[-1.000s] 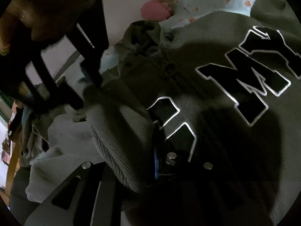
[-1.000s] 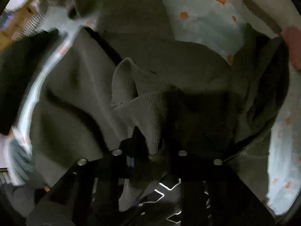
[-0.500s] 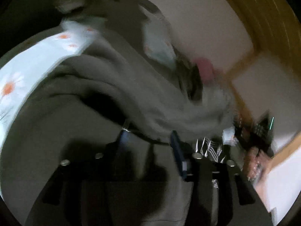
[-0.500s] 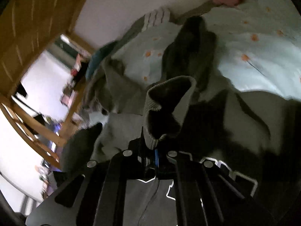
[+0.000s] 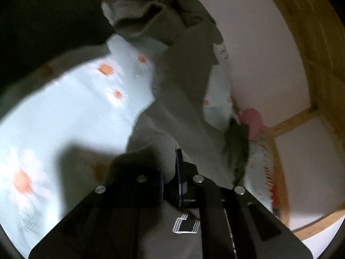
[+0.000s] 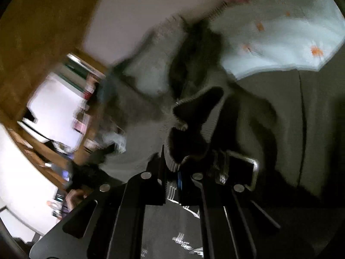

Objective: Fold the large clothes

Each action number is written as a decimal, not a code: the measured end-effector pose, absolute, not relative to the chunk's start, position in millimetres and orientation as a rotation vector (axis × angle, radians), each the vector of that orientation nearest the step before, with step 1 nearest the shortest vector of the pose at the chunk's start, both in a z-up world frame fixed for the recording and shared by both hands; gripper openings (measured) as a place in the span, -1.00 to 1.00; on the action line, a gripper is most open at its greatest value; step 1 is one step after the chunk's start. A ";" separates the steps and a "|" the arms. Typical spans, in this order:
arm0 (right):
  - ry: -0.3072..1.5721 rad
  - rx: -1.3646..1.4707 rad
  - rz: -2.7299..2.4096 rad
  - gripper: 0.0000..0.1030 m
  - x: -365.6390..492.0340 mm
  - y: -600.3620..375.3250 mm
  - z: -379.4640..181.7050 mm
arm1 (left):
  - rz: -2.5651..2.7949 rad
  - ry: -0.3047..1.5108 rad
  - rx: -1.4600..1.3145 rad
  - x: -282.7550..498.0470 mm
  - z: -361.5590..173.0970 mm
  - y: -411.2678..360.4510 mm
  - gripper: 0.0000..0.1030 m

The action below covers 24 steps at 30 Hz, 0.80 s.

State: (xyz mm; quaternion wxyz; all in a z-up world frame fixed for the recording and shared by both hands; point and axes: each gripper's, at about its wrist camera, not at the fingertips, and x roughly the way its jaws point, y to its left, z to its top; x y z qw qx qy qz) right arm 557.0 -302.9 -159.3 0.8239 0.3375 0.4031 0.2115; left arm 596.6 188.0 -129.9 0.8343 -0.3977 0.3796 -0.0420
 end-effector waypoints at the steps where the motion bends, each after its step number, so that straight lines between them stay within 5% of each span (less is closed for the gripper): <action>1: 0.917 0.665 0.396 -0.86 559.9 -296.2 -169.8 | -0.074 0.839 -0.827 598.7 -137.8 188.9 -0.83; 4: 0.926 0.510 0.313 -0.68 554.0 -282.7 -173.4 | -0.089 0.919 -0.776 597.7 -157.5 189.8 -0.69; 5: 0.926 0.477 0.294 -0.45 551.8 -281.5 -168.1 | -0.100 0.894 -0.743 590.6 -153.4 188.1 -0.64; 8: 0.855 0.358 0.207 0.96 536.6 -283.3 -140.5 | -0.051 0.813 -0.657 566.9 -126.1 182.2 -0.05; 10: 0.712 0.295 0.107 0.95 521.6 -285.2 -110.6 | -0.026 0.653 -0.547 546.9 -85.2 166.2 0.67; 13: 0.621 0.265 0.121 0.95 519.4 -269.4 -79.6 | -0.080 0.524 -0.377 552.3 -43.0 129.1 0.89; 16: 0.641 0.125 0.120 0.95 537.2 -218.4 -81.3 | -0.120 0.556 -0.205 595.1 -41.7 66.9 0.89; 19: 0.765 0.034 0.062 0.94 565.2 -173.5 -125.6 | -0.026 0.717 -0.014 661.2 -99.5 7.7 0.89; 21: 0.915 -0.030 0.008 0.94 573.1 -166.3 -169.7 | 0.005 0.856 0.060 681.0 -142.6 -2.6 0.90; 24: 0.877 -0.017 0.016 0.94 570.1 -167.7 -165.4 | -0.036 0.887 -0.024 690.4 -152.0 9.4 0.91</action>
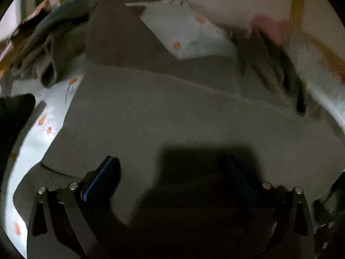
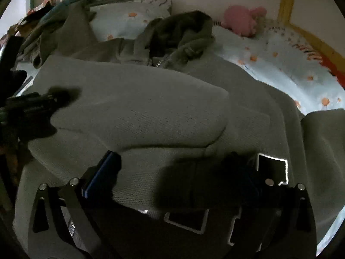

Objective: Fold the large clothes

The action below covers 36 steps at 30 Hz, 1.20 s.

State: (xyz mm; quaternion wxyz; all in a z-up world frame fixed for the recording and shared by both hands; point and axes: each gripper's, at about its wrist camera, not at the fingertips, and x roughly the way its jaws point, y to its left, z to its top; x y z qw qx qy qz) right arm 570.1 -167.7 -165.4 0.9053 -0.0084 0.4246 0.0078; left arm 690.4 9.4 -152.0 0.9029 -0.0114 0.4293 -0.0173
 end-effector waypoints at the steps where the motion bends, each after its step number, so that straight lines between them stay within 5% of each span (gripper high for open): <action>1: 0.882 -0.010 0.016 0.94 571.0 -167.4 -162.6 | -0.045 0.883 -0.034 691.1 -151.5 11.1 0.91; 11: 0.884 -0.010 -0.020 0.95 569.8 -168.8 -166.3 | -0.024 0.884 0.004 697.3 -151.6 2.3 0.91; 18: 0.812 0.166 0.022 0.94 540.9 -220.1 -115.1 | -0.126 0.770 -0.058 647.9 -120.7 -14.4 0.90; 27: 0.736 0.319 -0.164 0.94 505.1 -340.0 -72.9 | -0.445 0.719 0.050 601.7 -72.6 -172.3 0.90; 36: 0.687 0.454 -0.314 0.94 457.3 -451.0 -74.1 | -0.664 0.760 0.128 565.9 -82.1 -310.8 0.90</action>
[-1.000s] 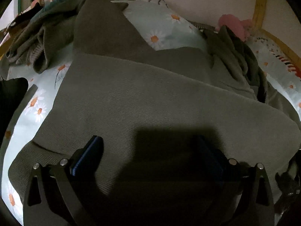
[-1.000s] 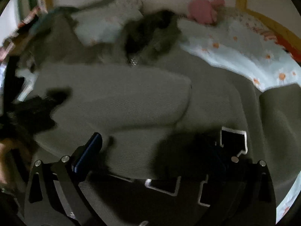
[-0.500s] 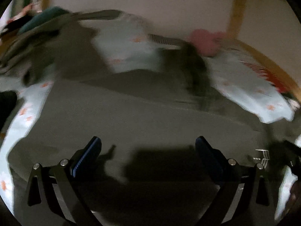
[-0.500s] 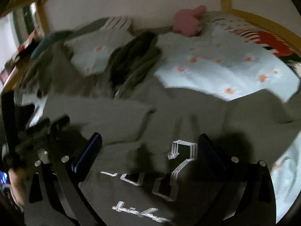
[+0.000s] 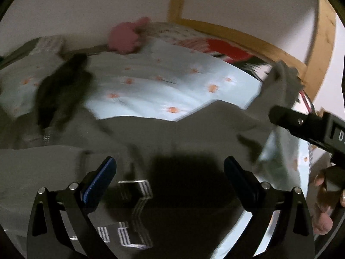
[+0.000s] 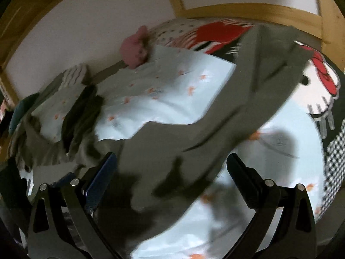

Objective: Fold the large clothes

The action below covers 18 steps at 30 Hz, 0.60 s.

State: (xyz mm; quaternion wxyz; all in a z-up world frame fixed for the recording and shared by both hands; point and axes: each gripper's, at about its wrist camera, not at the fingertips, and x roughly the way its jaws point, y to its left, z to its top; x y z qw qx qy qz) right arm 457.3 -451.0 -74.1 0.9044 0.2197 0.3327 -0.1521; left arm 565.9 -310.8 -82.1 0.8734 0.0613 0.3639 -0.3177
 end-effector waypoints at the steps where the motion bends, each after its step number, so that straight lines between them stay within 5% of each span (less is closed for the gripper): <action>1: 0.684 0.452 -0.324 0.94 454.2 -456.8 -74.3 | -0.683 0.762 0.134 561.3 -85.0 -323.6 0.90; 18: 0.495 0.633 -0.431 0.95 421.8 -568.7 -95.1 | -0.689 0.854 0.348 544.4 -154.5 -428.4 0.90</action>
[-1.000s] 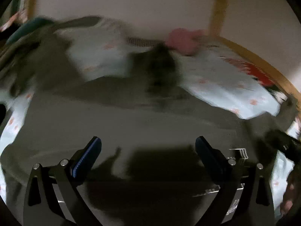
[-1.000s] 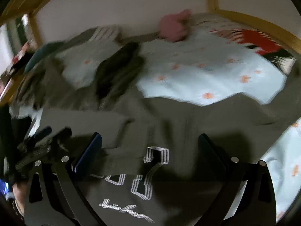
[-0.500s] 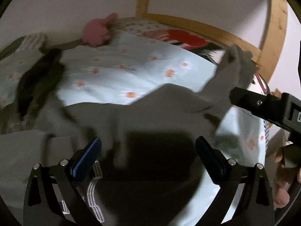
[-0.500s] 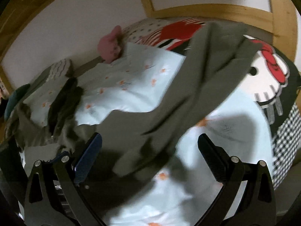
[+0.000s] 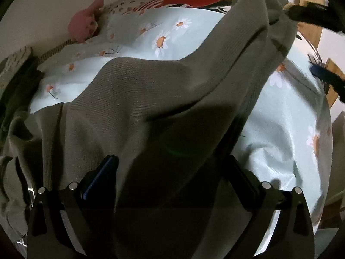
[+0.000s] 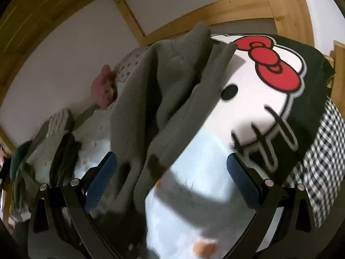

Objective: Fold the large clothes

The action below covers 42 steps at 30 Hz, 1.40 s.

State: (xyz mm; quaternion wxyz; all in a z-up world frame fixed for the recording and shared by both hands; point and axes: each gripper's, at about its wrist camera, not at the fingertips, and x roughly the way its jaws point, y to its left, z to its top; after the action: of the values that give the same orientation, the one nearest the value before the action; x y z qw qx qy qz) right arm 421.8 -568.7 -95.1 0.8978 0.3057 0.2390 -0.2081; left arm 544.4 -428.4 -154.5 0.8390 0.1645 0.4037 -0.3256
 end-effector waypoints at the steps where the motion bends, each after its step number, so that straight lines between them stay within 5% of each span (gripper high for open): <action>1: 0.480 0.630 -0.440 0.95 427.7 -573.6 -95.0 | -0.694 0.860 0.336 545.6 -155.3 -427.3 0.90; 5: 0.432 0.665 -0.466 0.91 442.0 -587.3 -92.2 | -0.710 0.882 0.335 547.6 -155.8 -424.6 0.90; 7: 0.418 0.674 -0.484 0.28 444.1 -590.0 -88.2 | -0.717 0.884 0.340 546.2 -154.9 -419.9 0.90; 8: 0.427 0.664 -0.488 -0.25 444.5 -591.3 -86.6 | -0.723 0.886 0.340 545.8 -154.3 -417.9 0.90; 10: 0.431 0.674 -0.443 -0.37 443.7 -592.5 -87.5 | -0.736 0.897 0.327 547.1 -150.5 -413.4 0.90; 12: 0.419 0.639 -0.421 -0.77 442.4 -587.9 -84.1 | -0.758 0.904 0.257 547.5 -139.9 -401.8 0.89; 14: 0.385 0.596 -0.364 -0.78 439.2 -578.2 -76.2 | -0.763 0.894 0.160 553.7 -120.6 -386.8 0.59; 15: 0.372 0.564 -0.346 -0.79 439.0 -572.8 -71.4 | -0.766 0.889 0.124 557.8 -110.1 -380.1 0.18; 16: 0.355 0.502 -0.309 -0.79 436.5 -561.8 -63.5 | -0.768 0.885 0.077 565.2 -92.6 -371.3 0.16; 18: 0.351 0.373 -0.268 -0.80 436.1 -535.0 -53.4 | -0.769 0.864 0.000 575.7 -64.5 -357.5 0.21; 21: 0.367 0.200 -0.246 -0.80 440.4 -495.0 -50.0 | -0.797 0.820 -0.076 592.2 -13.4 -344.3 0.72; 25: 0.381 -0.143 -0.224 -0.81 445.4 -408.0 -54.1 | -0.910 0.805 0.006 605.6 46.1 -353.2 0.87; 29: 0.426 -0.427 -0.179 -0.82 456.1 -333.5 -79.6 | -1.023 0.883 0.346 597.4 60.8 -396.0 0.87; 34: 0.457 -0.545 -0.154 -0.82 458.1 -300.3 -100.0 | -0.751 0.977 0.793 598.9 10.7 -430.0 0.87; 42: 0.441 -0.570 -0.181 -0.82 457.8 -301.1 -103.3 | -0.625 1.086 0.554 632.6 -14.2 -394.7 0.73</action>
State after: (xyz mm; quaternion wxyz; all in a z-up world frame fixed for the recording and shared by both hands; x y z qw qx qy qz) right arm 457.8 -301.1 -103.3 0.9318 -0.2783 0.2153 -0.0887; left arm 632.6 -394.7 -14.2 0.7743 0.2560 0.5017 -0.2886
